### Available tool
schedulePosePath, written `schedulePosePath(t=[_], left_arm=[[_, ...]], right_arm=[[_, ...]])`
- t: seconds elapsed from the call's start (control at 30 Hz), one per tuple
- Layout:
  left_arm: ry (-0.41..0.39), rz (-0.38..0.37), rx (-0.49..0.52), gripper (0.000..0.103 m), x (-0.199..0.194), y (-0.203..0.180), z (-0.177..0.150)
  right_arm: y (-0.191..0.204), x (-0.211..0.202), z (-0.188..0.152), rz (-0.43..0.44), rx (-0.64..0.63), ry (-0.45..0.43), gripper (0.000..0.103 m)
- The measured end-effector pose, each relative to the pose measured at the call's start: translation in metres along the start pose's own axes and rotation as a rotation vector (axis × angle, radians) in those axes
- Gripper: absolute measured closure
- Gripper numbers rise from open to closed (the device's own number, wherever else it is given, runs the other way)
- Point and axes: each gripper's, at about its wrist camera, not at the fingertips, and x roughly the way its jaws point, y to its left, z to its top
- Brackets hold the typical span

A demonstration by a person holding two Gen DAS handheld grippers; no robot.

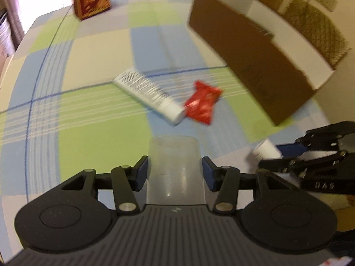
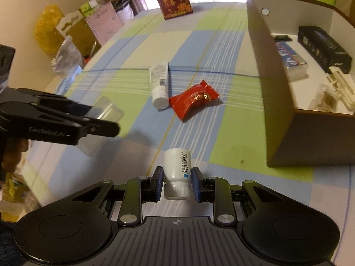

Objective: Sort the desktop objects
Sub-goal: 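Carry the cup and pill bottle over the brown box with both tools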

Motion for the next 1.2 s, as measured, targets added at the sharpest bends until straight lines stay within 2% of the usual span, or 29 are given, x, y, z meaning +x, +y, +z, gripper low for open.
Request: schedulePosePath(t=[0.2, 0.4, 0.53, 0.77, 0.9, 1.2], left_arm=[[-0.070, -0.083, 0.050, 0.057, -0.023, -0.040, 0.019], [-0.146, -0.162, 0.099, 0.057, -0.038, -0.079, 0.044], [-0.182, -0.214, 0.130, 0.057, -0.038, -0.109, 0.067], [-0.230, -0.249, 0.165, 0.057, -0.023, -0.151, 0.112], [-0.224, -0.230, 0.171, 0.057, -0.004, -0.169, 0.139], [-0.101, -0.153, 0.153, 0.057, 0.060, -0.183, 0.186]], right_arm=[[-0.012, -0.046, -0.004, 0.011, 0.034, -0.068, 0.079], [-0.044, -0.097, 0.001, -0.038, 0.093, -0.161, 0.079], [-0.071, -0.127, 0.009, -0.087, 0.126, -0.222, 0.079], [-0.117, -0.158, 0.037, -0.157, 0.115, -0.287, 0.079], [-0.140, -0.152, 0.059, -0.178, 0.083, -0.275, 0.079], [-0.182, -0.106, 0.093, -0.179, 0.006, -0.115, 0.079]])
